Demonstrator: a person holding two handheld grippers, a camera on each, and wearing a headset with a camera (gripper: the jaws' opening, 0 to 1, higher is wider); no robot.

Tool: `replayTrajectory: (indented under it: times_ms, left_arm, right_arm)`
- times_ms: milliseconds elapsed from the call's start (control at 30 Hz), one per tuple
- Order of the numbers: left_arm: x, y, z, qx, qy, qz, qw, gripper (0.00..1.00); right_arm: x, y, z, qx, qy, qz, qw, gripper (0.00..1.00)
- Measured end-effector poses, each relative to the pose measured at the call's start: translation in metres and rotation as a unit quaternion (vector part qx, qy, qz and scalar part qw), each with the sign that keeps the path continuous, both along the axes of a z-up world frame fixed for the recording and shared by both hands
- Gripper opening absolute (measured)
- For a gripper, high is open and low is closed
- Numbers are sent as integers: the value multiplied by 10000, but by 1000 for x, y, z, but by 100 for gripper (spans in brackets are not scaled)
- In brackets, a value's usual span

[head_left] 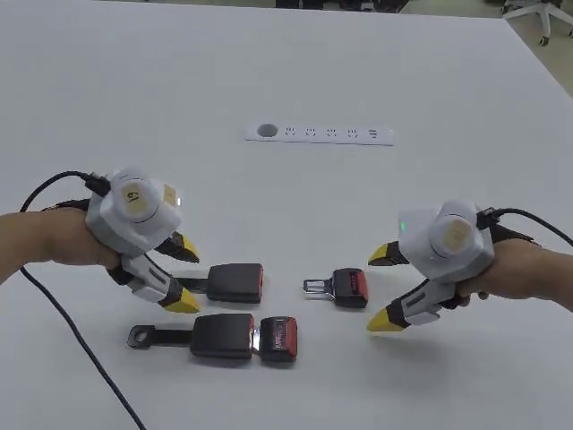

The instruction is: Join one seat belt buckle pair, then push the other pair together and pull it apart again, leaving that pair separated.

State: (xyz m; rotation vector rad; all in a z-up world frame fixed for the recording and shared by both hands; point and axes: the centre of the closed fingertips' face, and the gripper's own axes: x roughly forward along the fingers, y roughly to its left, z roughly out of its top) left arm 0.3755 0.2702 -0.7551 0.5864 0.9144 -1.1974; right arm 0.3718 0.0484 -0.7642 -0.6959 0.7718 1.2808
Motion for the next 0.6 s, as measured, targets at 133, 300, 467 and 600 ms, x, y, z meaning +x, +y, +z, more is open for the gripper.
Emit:
replayTrajectory:
  times_ms: [133, 300, 467, 600]
  left_arm:
    - [-1, 4, 9, -316, -97, 330, 9989, 49]
    - [-5, 11, 13, -550, -218, 653, 9961, 52]
    - [-8, 17, 15, -865, -411, 983, 9905, 54]
    - [-21, 15, 14, -1175, -500, 1179, 9848, 57]
  right_arm:
    - [-4, 0, 2, 155, -51, -146, 9998, 59]
    - [-5, 0, 7, 371, -109, -432, 9983, 62]
    - [-10, 0, 11, 617, -243, -694, 9954, 65]
    - [-14, -1, 13, 773, -311, -903, 9924, 68]
